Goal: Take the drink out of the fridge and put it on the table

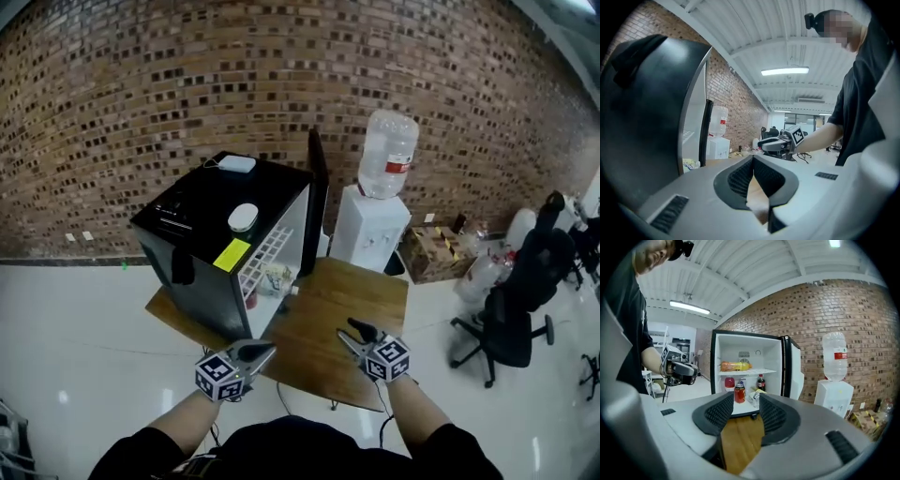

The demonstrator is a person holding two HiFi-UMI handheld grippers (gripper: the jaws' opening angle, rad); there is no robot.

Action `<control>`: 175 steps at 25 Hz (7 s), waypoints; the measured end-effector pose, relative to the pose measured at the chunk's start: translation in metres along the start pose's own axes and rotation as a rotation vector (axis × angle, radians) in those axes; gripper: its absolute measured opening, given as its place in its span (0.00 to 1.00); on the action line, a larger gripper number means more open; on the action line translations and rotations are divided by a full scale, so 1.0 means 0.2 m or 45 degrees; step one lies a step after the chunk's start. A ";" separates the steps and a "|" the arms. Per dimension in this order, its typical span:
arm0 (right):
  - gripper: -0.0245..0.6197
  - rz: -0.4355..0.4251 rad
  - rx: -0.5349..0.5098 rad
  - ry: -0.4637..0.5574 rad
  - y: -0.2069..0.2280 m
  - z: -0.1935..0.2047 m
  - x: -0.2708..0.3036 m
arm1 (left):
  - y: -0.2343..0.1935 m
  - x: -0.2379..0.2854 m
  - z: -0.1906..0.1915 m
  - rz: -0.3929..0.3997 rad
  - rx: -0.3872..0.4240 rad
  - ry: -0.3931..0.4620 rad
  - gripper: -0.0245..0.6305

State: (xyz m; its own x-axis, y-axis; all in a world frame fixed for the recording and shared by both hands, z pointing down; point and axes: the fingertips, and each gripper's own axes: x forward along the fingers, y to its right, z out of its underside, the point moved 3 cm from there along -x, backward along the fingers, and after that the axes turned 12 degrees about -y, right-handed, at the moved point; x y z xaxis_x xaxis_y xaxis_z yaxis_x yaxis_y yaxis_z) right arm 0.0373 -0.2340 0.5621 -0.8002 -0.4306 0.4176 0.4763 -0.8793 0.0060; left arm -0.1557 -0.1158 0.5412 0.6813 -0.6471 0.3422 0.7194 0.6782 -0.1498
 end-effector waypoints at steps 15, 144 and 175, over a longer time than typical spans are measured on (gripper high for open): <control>0.51 -0.107 0.006 -0.163 0.38 0.19 1.16 | -0.29 0.34 0.19 0.067 -0.153 -0.132 0.15; 0.04 0.163 0.290 0.057 -0.31 0.47 -1.18 | 0.51 0.13 0.18 0.163 -0.179 0.054 0.04; 0.04 -0.077 0.372 0.091 -1.25 0.62 -1.20 | 1.07 -0.59 0.54 0.009 -0.133 0.060 0.04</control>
State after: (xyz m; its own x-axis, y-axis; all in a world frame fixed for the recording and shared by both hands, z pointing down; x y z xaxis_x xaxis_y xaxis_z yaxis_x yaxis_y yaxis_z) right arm 0.1547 0.1139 0.5735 -0.8488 -0.4016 0.3439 0.5036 -0.8122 0.2944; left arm -0.0959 0.1428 0.5684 0.6903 -0.6598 0.2971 0.7230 0.6445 -0.2487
